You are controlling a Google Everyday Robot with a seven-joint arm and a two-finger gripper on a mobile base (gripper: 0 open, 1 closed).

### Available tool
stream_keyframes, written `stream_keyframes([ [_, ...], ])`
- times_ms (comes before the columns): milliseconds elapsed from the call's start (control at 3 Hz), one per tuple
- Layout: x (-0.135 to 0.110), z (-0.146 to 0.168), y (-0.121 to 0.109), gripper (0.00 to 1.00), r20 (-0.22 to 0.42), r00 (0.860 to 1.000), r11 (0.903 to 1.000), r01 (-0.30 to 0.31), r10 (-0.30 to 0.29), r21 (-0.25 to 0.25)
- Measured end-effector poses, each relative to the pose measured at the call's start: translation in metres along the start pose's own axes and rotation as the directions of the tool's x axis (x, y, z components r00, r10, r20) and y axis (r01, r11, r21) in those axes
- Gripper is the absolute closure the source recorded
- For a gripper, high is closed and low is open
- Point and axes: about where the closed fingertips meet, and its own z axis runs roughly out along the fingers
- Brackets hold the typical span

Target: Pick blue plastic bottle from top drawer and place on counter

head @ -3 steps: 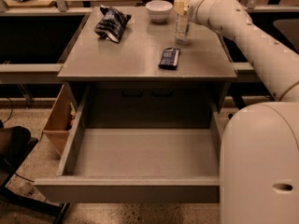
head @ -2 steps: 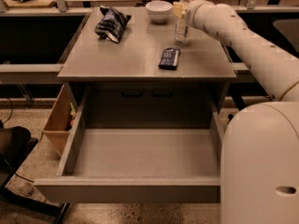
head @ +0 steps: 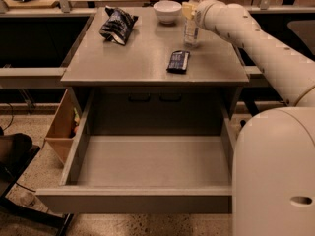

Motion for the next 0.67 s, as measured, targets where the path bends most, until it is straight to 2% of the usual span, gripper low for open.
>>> stream_keyframes([
  [667, 0.0, 0.0, 0.0, 0.06, 0.0, 1.0, 1.0, 0.0, 0.0, 0.0],
])
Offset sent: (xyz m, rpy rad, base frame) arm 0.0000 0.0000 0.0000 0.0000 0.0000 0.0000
